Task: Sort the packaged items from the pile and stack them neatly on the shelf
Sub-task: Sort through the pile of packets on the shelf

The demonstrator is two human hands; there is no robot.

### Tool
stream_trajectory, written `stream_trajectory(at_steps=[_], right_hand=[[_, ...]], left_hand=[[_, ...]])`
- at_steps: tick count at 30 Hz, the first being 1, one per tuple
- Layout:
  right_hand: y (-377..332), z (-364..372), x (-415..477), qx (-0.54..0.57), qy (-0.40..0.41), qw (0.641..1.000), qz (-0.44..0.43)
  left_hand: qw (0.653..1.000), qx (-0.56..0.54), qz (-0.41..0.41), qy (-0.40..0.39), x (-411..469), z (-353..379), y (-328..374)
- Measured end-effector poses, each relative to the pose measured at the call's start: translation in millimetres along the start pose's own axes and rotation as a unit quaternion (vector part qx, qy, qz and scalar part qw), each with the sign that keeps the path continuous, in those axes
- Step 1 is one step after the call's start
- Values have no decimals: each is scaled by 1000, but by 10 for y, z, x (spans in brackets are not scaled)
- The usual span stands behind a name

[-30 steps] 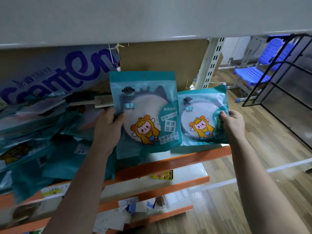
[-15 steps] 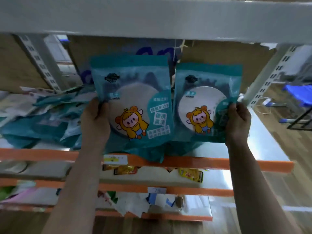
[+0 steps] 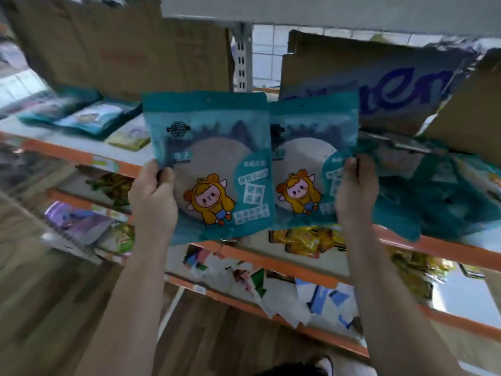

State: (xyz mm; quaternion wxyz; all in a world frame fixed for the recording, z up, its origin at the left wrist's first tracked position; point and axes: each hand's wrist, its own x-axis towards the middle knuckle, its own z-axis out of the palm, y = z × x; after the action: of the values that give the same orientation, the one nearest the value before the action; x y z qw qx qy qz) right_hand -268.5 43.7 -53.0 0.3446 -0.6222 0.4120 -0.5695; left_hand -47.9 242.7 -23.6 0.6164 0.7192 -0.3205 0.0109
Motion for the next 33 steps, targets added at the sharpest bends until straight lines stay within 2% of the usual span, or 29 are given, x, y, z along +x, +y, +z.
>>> stream_trajectory(at_steps=[5,13,20,24,33], right_hand=[[-215,667,-394,-4,-40,999,-8],[-416,1904,-552,22,-62,998,-6],[-546,3298,-294,15,-40,999,-15],[-598,4060,-122,-3,-39,999,9],[-672,5196,-67,-10,-76,994,77]], left_hand=[[999,22,-23,25,178,-661,-364],[997,-7,-72,28,840,-1263,-1065],[997,-7,-72,32,2023,-1796,-1733],[995,-7,-89,46,2750,-2079,-2063],[990,-16,-123,62,3960,-2470,-2784]])
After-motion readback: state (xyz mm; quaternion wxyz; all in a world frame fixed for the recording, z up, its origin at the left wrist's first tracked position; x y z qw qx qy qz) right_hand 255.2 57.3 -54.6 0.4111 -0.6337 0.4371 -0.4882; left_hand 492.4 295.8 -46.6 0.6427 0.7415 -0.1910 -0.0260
